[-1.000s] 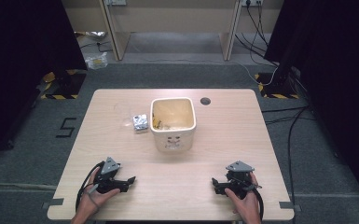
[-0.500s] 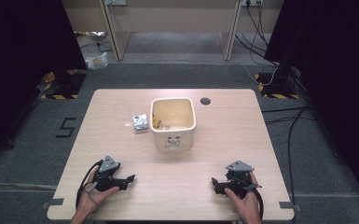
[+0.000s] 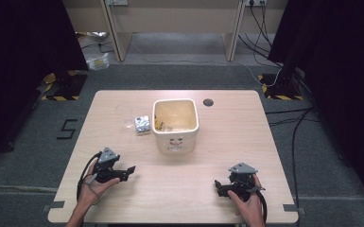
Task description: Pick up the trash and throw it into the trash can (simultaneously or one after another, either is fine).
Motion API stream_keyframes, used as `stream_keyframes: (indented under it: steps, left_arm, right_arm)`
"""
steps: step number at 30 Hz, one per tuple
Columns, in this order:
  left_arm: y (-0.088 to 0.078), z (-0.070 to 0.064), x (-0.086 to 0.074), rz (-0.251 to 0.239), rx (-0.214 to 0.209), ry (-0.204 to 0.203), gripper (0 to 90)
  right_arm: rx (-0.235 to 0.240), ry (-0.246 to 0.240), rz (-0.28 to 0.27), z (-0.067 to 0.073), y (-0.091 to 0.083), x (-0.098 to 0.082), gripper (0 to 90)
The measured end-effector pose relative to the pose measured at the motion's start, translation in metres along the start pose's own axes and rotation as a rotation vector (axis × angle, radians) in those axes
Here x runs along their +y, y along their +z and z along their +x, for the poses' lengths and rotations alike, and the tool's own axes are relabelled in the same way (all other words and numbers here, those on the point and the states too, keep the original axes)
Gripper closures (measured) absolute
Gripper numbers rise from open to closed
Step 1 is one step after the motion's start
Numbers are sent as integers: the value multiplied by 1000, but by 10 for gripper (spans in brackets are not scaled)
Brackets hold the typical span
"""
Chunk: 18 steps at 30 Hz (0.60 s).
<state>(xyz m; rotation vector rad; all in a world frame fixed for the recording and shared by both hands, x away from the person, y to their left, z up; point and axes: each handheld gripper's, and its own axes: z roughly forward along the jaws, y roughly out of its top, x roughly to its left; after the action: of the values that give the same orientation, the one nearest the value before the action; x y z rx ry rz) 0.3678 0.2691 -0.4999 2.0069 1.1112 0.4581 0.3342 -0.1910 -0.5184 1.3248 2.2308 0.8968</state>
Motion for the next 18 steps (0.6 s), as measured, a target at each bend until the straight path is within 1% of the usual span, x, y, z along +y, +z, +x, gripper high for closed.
stream_keyframes:
  steps: [4,6,7,8,13,16,18]
  left_arm:
    - [2,3,12,-12,14,4,156]
    - [2,4,14,-10,17,7,156]
    - [3,6,19,-20,24,6,156]
    - [2,7,22,-18,26,8,156]
    - [4,11,34,-42,42,3,156]
    - [4,15,41,-52,50,4,160]
    - [4,15,42,-56,51,3,163]
  right_arm:
    - [0,0,0,0,0,0,3]
    - [0,0,0,0,0,0,3]
    - [0,0,0,0,0,0,3]
    - [1,-1,0,0,0,0,3]
    - [0,0,0,0,0,0,3]
    - [0,0,0,0,0,0,3]
    - [0,-1,0,0,0,0,3]
